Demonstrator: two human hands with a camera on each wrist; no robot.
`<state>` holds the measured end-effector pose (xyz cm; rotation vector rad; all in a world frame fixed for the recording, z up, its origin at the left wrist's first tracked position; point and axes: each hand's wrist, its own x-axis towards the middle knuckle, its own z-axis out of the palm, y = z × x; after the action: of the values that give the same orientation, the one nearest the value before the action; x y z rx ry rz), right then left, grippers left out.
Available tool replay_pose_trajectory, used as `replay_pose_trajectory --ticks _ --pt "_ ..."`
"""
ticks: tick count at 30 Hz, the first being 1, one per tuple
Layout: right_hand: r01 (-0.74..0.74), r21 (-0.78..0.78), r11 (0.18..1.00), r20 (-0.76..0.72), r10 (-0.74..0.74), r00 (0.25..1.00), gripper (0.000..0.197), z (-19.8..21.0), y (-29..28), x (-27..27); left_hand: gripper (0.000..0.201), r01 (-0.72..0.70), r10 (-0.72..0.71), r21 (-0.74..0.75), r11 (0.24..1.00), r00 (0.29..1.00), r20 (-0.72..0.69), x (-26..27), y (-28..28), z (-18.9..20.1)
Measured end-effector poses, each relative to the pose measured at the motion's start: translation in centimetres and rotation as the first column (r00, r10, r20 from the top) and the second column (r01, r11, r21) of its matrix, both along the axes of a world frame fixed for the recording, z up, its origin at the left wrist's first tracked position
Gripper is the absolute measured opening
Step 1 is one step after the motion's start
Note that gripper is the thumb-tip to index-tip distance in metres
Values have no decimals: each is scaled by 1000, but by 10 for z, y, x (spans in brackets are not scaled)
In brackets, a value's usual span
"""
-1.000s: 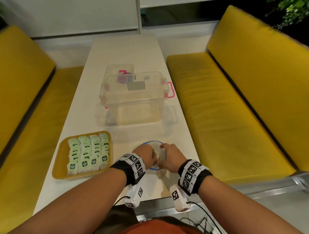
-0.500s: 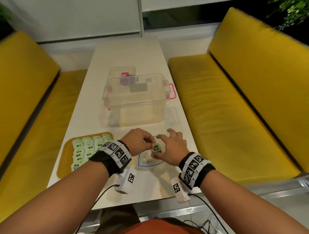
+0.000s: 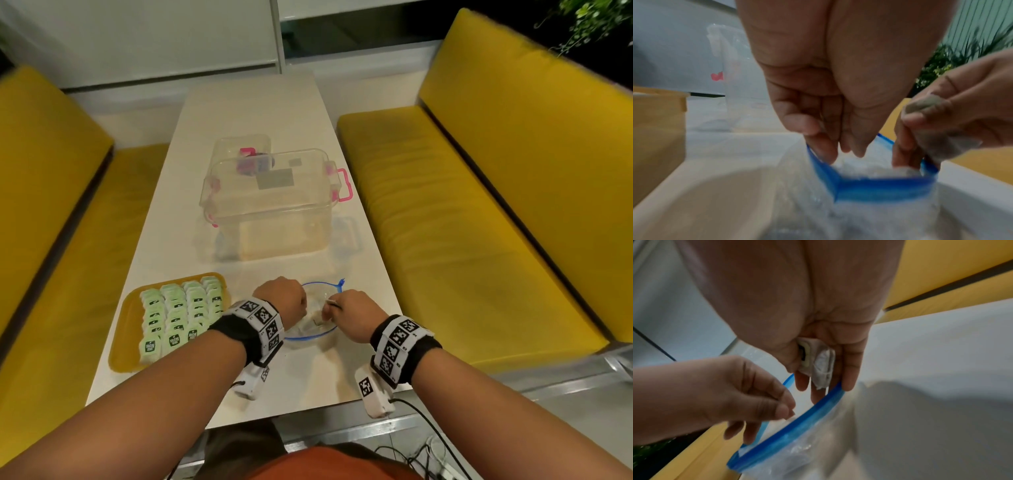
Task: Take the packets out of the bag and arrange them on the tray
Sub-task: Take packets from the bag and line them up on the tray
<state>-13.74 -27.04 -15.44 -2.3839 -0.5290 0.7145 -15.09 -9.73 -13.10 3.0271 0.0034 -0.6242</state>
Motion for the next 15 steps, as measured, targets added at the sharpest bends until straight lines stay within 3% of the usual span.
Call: replay_pose_trajectory --ticks 3,8,12,15 --pt "39 15 999 1 -39 999 32 -11 -2 0 27 -4 8 95 996 999 -48 -2 3 -15" --pt "65 62 996 11 -65 998 34 -21 -2 -3 31 -9 6 118 993 1000 29 3 -4 -24" --pt "58 101 993 3 -58 998 32 -24 -5 -4 28 11 -14 56 998 999 41 8 -17 -28" --pt "45 126 991 -7 -45 999 33 -27 -7 -2 31 -70 69 -58 996 998 -11 13 -20 -28"
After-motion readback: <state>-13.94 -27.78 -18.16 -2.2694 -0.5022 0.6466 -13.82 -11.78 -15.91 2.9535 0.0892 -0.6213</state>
